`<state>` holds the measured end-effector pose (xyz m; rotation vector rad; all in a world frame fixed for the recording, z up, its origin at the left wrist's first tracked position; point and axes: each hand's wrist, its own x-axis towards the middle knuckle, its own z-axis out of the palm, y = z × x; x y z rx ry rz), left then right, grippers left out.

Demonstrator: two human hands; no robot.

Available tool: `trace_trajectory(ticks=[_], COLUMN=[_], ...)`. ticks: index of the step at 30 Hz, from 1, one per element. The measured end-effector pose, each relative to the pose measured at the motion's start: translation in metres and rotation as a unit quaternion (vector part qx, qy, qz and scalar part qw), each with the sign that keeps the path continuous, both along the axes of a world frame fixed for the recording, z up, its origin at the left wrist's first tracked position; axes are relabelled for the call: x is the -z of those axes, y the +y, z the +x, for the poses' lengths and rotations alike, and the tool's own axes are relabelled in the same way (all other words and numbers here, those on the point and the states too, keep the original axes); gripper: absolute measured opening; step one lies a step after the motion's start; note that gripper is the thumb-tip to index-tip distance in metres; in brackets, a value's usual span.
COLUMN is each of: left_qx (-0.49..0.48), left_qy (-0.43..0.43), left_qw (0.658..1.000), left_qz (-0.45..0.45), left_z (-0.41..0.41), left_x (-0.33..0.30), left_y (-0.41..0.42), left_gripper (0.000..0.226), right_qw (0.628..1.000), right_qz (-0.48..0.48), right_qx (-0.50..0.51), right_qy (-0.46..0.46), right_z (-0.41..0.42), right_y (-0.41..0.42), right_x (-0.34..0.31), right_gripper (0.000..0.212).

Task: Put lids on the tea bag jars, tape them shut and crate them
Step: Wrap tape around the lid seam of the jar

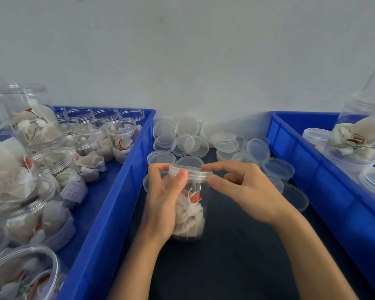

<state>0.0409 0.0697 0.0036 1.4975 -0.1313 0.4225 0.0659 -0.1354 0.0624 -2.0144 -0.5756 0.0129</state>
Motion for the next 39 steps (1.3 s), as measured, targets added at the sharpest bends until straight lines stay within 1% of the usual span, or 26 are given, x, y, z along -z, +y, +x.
trace_trajectory(ticks=[3,5,7,9,11,14,16,18,20,22,24,25,27,32,36,39], left_qx=[0.013,0.02,0.017,-0.005,-0.036,-0.06,-0.091,-0.127,-0.137,-0.117,-0.099,-0.098,-0.098,-0.102,-0.094,-0.084], left_qy=[0.007,0.011,0.016,0.015,0.019,0.038,0.043,0.041,0.036,0.045,0.047,0.044,0.039,0.035,0.02,0.009], left_qw=[1.0,0.999,1.0,0.999,0.997,0.995,0.993,0.989,0.989,0.991,0.992,0.992,0.992,0.994,0.995,0.996], left_qz=[-0.021,-0.031,-0.009,0.038,0.068,0.071,0.066,0.057,0.038,0.037,0.057,0.065,0.068,0.028,0.029,0.032], left_z=[0.001,0.001,0.001,0.0,0.0,-0.002,-0.003,-0.005,-0.006,-0.007,-0.007,-0.006,-0.004,0.0,0.0,0.001], left_x=[0.001,0.001,0.001,-0.002,-0.004,-0.005,-0.004,-0.004,-0.004,-0.005,-0.004,-0.003,-0.002,0.002,0.003,0.004], left_y=[0.002,0.001,-0.002,-0.003,-0.001,-0.003,-0.008,-0.014,-0.018,-0.021,-0.023,-0.023,-0.023,-0.022,-0.021,-0.021], left_gripper=[0.039,0.038,0.035,0.035,0.045,0.069,0.069,0.061,0.056,0.065,0.077,0.079,0.076,0.071,0.067,0.06], right_qw=[1.0,1.0,0.999,0.999,0.998,0.994,0.99,0.987,0.985,0.983,0.983,0.984,0.989,0.993,0.994,0.996], right_qz=[0.0,-0.007,-0.014,-0.017,-0.021,-0.036,-0.053,-0.062,-0.065,-0.07,-0.076,-0.077,-0.073,-0.069,-0.06,-0.034], right_qx=[0.006,0.015,0.029,0.045,0.062,0.094,0.111,0.123,0.131,0.136,0.133,0.126,0.104,0.078,0.081,0.075], right_qy=[0.001,-0.004,-0.009,-0.012,-0.019,-0.049,-0.071,-0.087,-0.096,-0.1,-0.099,-0.095,-0.079,-0.05,-0.036,-0.014], right_z=[-0.001,-0.001,-0.001,-0.001,-0.002,-0.003,-0.005,-0.006,-0.008,-0.009,-0.009,-0.009,-0.007,-0.004,-0.001,0.001], right_y=[0.003,0.004,0.004,0.003,0.004,0.009,0.014,0.017,0.019,0.021,0.02,0.019,0.016,0.009,0.005,0.002], right_x=[0.001,0.002,0.003,0.003,0.002,0.003,0.004,0.004,0.004,0.004,0.004,0.004,0.003,0.001,0.0,0.0], right_gripper=[0.027,0.025,0.023,0.02,0.021,0.026,0.026,0.024,0.024,0.025,0.026,0.025,0.026,0.034,0.031,0.028])
